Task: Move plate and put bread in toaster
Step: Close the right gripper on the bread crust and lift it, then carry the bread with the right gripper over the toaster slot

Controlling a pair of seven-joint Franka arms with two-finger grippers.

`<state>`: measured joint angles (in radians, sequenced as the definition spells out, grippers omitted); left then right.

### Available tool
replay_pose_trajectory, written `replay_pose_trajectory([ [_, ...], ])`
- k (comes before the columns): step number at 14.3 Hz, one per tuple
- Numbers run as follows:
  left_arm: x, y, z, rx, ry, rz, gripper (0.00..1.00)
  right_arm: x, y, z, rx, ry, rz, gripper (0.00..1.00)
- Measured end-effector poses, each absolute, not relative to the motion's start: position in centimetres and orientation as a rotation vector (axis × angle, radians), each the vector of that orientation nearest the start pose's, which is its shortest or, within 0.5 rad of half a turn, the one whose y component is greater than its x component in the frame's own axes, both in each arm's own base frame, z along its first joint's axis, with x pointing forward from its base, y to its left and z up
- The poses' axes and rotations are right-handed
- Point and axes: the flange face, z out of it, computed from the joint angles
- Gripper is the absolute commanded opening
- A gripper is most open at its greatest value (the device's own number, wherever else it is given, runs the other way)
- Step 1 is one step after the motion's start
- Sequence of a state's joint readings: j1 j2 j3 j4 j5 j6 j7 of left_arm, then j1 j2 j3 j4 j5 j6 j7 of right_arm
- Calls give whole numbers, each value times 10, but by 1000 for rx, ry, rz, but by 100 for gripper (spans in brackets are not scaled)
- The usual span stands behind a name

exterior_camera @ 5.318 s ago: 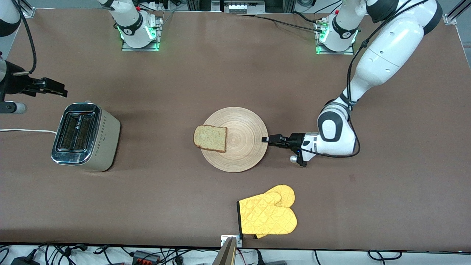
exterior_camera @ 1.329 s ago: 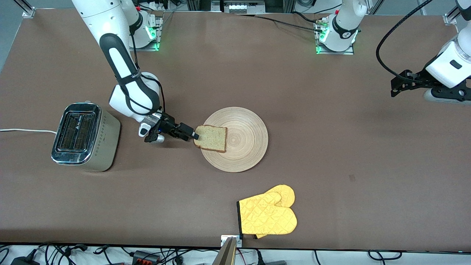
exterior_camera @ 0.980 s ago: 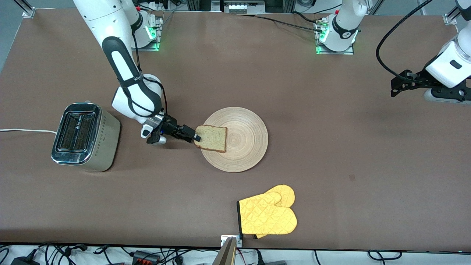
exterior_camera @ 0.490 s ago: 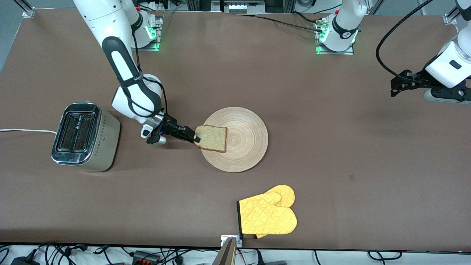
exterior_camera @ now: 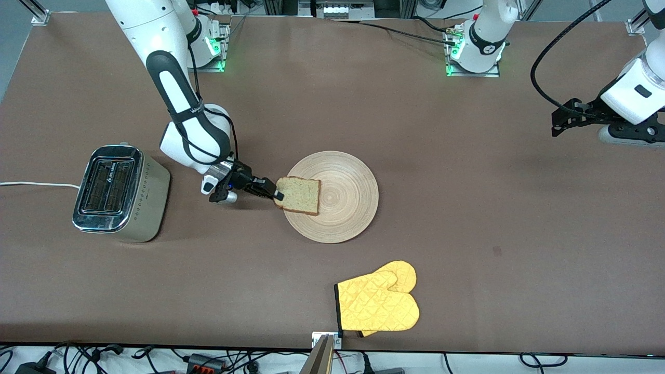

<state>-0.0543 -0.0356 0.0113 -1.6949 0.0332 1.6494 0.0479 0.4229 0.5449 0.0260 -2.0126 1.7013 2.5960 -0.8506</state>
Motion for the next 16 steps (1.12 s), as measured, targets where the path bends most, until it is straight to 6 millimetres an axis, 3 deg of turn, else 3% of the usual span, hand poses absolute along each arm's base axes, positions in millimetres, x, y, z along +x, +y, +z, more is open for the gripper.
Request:
replay_pose_trajectory([
  [4, 548, -20, 592, -3105, 146, 15, 100, 549, 240, 181, -2280, 280, -259, 0],
  [11, 548, -20, 592, -3105, 146, 15, 100, 576, 220, 240, -2346, 204, -414, 0],
  [16, 548, -20, 592, -3105, 146, 15, 100, 596, 220, 267, -2399, 163, -390, 0],
])
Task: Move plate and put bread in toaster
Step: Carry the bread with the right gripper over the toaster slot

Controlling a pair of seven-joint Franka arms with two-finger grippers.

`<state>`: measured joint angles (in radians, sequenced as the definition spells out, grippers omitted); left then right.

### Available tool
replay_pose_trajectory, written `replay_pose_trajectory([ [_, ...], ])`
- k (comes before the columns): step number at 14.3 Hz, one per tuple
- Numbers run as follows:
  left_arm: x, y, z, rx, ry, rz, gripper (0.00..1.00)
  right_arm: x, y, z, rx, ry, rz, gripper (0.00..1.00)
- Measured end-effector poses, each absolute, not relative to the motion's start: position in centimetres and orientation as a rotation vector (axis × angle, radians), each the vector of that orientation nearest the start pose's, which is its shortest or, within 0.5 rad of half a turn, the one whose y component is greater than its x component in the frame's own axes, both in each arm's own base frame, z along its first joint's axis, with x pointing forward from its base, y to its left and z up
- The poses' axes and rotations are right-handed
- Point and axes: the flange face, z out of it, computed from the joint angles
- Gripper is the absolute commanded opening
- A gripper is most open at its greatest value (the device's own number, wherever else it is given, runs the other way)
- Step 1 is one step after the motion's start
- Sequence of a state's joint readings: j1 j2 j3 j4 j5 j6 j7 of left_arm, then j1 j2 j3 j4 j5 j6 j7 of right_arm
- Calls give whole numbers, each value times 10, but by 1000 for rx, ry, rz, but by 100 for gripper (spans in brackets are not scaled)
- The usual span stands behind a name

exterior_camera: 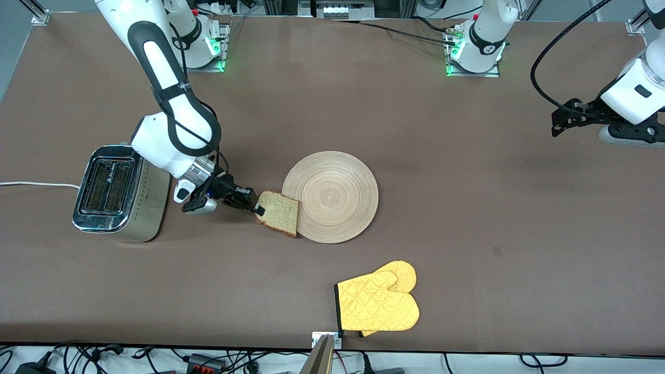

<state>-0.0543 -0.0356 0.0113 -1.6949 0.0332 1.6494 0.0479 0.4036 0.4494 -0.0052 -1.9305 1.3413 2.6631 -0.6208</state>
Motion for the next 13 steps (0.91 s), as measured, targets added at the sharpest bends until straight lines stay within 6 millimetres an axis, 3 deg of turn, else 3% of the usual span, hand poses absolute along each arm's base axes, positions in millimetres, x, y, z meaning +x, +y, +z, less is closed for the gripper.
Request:
replay_pose_trajectory([
  [3, 548, -20, 592, -3105, 146, 15, 100, 625, 200, 297, -2440, 23, -298, 0],
  [7, 548, -20, 592, -3105, 146, 16, 100, 655, 159, 368, -2595, -32, -33, 0],
  [10, 548, -20, 592, -3105, 146, 16, 100, 656, 115, 435, -2822, -112, 228, 0],
  [13, 548, -21, 592, -3105, 149, 16, 100, 646, 87, 491, -3023, -50, 400, 0],
])
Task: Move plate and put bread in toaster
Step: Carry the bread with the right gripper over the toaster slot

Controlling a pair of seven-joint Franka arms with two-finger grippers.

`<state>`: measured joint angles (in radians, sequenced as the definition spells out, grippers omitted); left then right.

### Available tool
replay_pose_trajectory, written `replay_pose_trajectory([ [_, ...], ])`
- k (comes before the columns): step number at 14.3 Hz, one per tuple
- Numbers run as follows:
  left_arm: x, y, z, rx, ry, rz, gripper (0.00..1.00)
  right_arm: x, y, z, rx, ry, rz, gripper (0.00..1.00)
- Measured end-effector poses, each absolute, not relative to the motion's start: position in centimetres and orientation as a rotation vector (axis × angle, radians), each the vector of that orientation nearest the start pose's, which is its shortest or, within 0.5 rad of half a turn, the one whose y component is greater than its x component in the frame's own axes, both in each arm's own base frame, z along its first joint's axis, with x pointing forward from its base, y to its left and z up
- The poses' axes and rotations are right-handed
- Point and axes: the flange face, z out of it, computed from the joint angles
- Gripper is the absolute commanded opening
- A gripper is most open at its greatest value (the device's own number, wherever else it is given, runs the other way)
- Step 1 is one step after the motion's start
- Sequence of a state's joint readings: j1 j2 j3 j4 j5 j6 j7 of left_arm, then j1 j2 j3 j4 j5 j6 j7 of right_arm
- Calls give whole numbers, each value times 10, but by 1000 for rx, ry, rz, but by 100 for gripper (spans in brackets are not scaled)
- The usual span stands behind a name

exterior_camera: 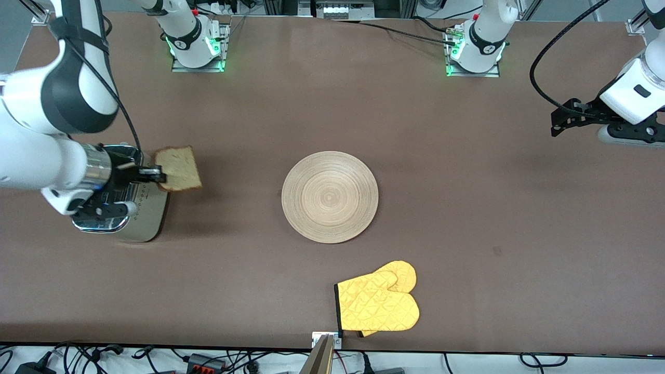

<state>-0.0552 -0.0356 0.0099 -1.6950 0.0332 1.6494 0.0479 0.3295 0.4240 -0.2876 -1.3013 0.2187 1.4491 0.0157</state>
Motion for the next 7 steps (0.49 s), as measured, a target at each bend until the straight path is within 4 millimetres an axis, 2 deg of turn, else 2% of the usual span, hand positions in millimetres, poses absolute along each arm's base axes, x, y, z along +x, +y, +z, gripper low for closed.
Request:
replay_pose_trajectory([
  [3, 548, -21, 592, -3105, 149, 16, 100, 644, 51, 517, -3113, 112, 446, 0],
  [5, 547, -21, 592, -3105, 149, 16, 100, 647, 21, 531, -3200, 194, 421, 0],
  [7, 547, -21, 592, -3105, 149, 16, 100, 650, 0, 540, -3304, 253, 399, 0],
])
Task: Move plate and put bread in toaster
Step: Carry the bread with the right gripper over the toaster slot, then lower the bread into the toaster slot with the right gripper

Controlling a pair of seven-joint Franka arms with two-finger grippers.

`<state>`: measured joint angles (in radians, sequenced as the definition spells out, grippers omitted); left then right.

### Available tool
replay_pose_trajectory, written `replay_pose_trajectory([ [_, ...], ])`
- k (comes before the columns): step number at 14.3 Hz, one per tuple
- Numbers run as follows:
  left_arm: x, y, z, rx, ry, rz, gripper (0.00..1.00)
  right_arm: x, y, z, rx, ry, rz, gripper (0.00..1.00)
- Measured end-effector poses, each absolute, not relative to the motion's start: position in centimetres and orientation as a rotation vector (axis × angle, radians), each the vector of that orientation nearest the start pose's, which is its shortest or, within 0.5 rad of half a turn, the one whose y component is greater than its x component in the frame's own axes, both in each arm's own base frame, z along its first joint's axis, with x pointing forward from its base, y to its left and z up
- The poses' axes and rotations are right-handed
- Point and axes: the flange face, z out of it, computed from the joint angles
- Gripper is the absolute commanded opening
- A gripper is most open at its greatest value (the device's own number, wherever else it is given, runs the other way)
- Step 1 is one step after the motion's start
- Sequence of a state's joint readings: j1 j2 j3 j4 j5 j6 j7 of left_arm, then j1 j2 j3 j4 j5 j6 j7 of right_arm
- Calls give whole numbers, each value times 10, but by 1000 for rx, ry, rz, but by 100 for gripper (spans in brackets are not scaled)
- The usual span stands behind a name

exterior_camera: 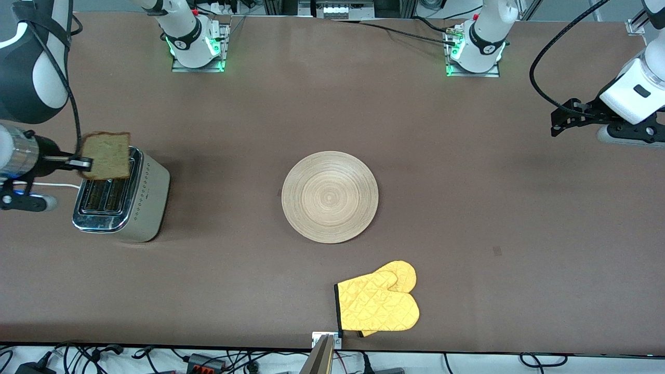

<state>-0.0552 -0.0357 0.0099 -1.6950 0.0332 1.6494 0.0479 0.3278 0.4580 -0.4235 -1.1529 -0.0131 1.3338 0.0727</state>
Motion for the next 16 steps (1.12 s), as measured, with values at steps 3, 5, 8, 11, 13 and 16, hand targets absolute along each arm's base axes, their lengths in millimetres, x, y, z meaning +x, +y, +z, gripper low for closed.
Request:
replay_pose_trajectory([
  [3, 547, -22, 592, -3105, 150, 16, 100, 657, -4, 534, -3416, 266, 415, 0],
  [5, 547, -22, 592, -3105, 150, 16, 100, 666, 0, 522, -3444, 247, 395, 0],
  [8, 547, -22, 592, -3105, 150, 17, 100, 680, 3, 509, -3466, 222, 321, 0],
  [11, 547, -22, 592, -3105, 150, 21, 100, 687, 5, 497, -3476, 207, 309, 0],
  [13, 547, -22, 592, -3105, 150, 22, 100, 690, 7, 489, -3472, 199, 310, 0],
  [16, 547, -22, 592, -3105, 150, 22, 100, 692, 8, 481, -3436, 203, 319, 0],
])
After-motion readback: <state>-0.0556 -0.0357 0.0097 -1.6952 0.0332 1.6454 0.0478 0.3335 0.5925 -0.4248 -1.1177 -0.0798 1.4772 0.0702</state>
